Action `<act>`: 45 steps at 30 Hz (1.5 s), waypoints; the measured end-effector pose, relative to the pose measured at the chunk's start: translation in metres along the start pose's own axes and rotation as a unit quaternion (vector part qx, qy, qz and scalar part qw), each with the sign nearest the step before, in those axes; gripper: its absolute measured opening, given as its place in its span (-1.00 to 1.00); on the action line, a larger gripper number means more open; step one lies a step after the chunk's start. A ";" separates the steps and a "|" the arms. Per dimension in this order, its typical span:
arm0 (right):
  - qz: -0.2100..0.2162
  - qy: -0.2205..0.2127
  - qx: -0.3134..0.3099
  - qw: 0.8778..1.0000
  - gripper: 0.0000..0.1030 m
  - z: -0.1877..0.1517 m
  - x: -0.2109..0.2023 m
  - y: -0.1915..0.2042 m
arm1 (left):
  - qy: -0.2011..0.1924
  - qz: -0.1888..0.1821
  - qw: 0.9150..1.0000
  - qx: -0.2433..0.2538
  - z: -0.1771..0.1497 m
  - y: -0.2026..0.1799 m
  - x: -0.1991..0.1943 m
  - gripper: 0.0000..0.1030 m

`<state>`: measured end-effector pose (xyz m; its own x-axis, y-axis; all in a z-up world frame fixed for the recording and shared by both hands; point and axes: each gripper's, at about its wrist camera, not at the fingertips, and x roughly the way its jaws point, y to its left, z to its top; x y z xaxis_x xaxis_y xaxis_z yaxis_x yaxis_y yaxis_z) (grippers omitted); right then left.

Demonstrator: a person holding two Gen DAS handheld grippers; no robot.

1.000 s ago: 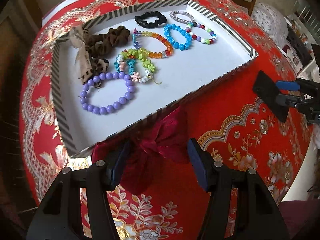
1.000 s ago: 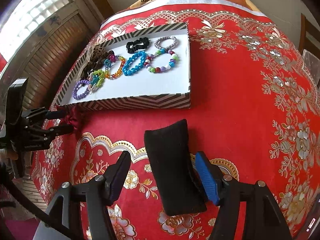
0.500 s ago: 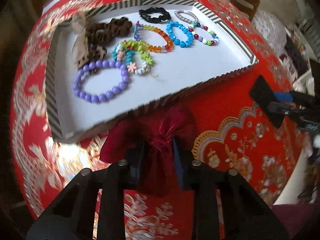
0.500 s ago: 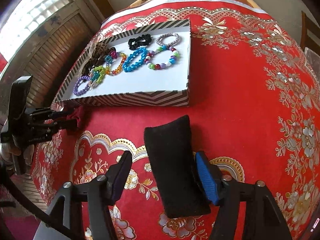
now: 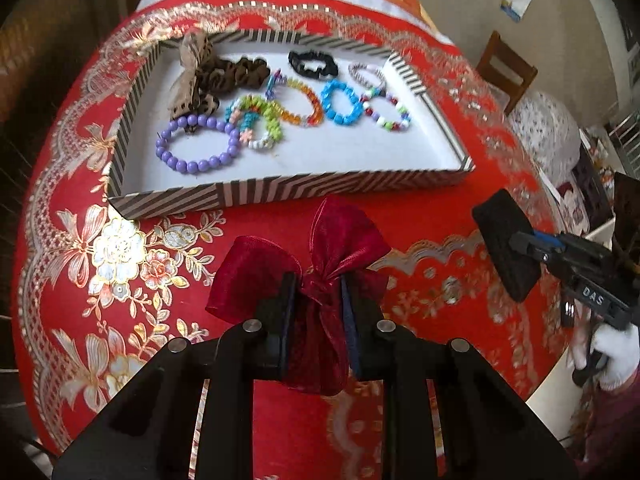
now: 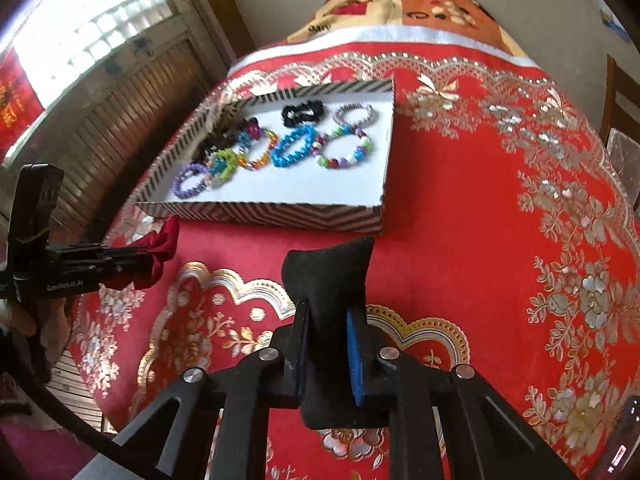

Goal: Organize jewelry
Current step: 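Grasp the red velvet bow with left tool while right tool grasps the black velvet pouch, then carry the red bow with left tool while right tool carries the black pouch into the tray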

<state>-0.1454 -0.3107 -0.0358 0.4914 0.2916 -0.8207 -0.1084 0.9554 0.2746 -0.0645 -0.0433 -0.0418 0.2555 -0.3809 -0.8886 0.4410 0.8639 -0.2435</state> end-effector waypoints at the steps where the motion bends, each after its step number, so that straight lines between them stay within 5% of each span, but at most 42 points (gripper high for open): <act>1: 0.003 -0.005 -0.002 1.000 -0.70 0.000 -0.004 0.002 | -0.006 0.007 1.000 -0.001 -0.001 -0.004 -0.004 -0.61; 27: 0.041 -0.073 -0.006 0.997 -0.70 0.026 -0.048 0.024 | -0.103 0.091 0.990 0.039 0.029 -0.052 -0.046 -0.60; 45: 0.038 -0.080 0.006 0.996 -0.70 0.070 -0.032 0.016 | -0.110 0.105 0.988 0.023 0.065 -0.028 -0.040 -0.60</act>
<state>-0.1022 -0.3079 0.0300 0.6133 0.3515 -0.7073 -0.1407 0.9298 0.3401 -0.0308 -0.0739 0.0259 0.5231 -0.2624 -0.8109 0.3970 0.9169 -0.0406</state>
